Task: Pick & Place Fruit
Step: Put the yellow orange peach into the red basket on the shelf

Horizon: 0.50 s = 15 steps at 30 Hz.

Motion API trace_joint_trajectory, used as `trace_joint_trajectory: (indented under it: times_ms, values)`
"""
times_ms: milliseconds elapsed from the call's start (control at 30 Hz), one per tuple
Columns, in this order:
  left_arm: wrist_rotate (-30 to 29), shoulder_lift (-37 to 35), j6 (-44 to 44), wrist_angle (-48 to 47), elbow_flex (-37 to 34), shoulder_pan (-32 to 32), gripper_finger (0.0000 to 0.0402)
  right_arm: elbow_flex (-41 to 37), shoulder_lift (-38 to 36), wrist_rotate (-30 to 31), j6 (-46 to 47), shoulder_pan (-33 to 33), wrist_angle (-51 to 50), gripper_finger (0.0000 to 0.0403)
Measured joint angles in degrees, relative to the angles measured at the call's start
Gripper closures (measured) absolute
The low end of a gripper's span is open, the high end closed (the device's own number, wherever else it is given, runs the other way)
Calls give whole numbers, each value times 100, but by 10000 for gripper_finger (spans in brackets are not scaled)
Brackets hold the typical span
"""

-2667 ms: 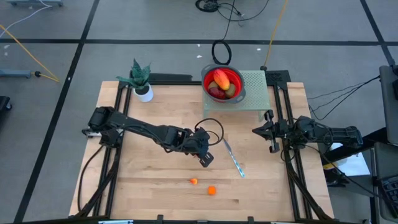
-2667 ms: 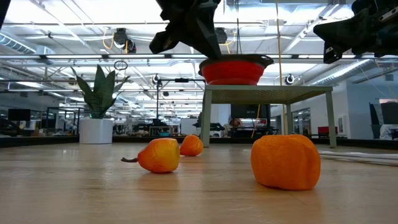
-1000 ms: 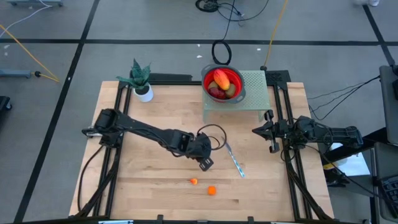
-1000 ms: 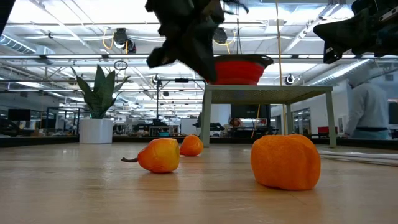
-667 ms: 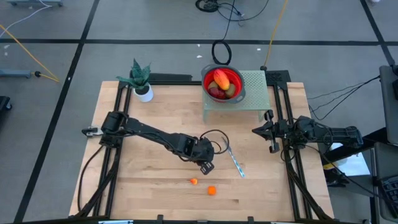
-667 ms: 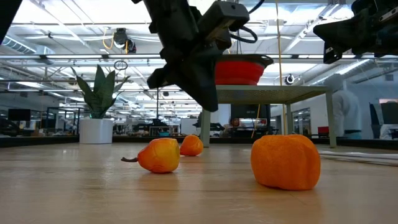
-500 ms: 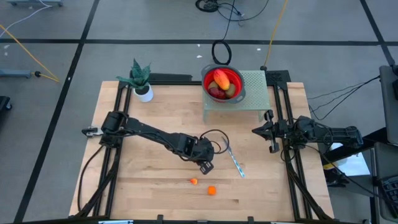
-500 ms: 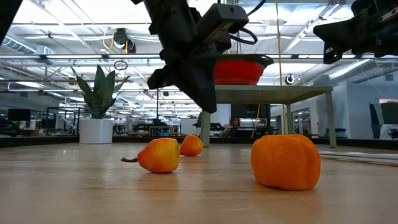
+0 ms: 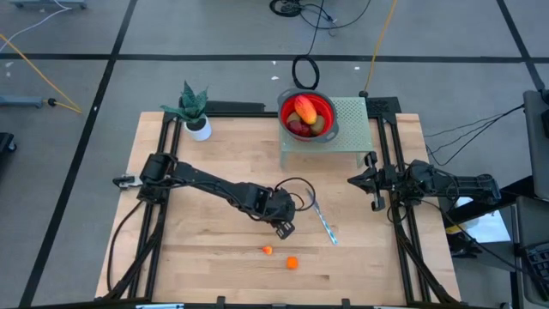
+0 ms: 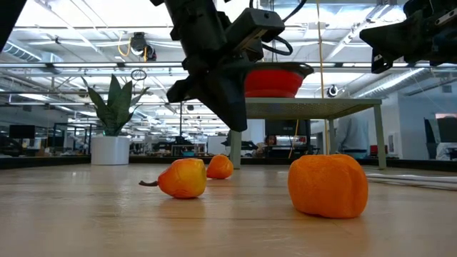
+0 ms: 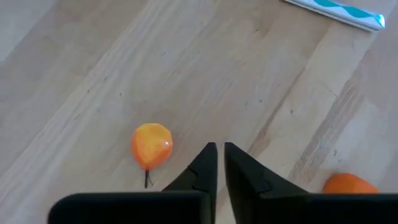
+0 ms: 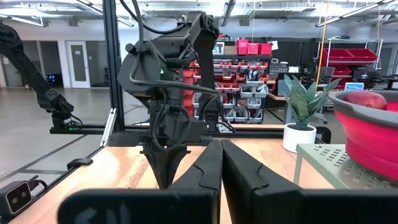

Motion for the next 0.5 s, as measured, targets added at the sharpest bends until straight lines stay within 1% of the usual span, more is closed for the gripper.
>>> trace_joint_trajectory:
  times_ms: [133,333,500]
  values:
    - [-2,0,-259,-223,0,54,332,0,0,0,0,0,0,403]
    - [-79,0,-198,-393,0,140,259,0,0,0,0,0,-2,403]
    - [-149,0,-84,-390,0,202,213,0,0,0,0,-1,-2,403]
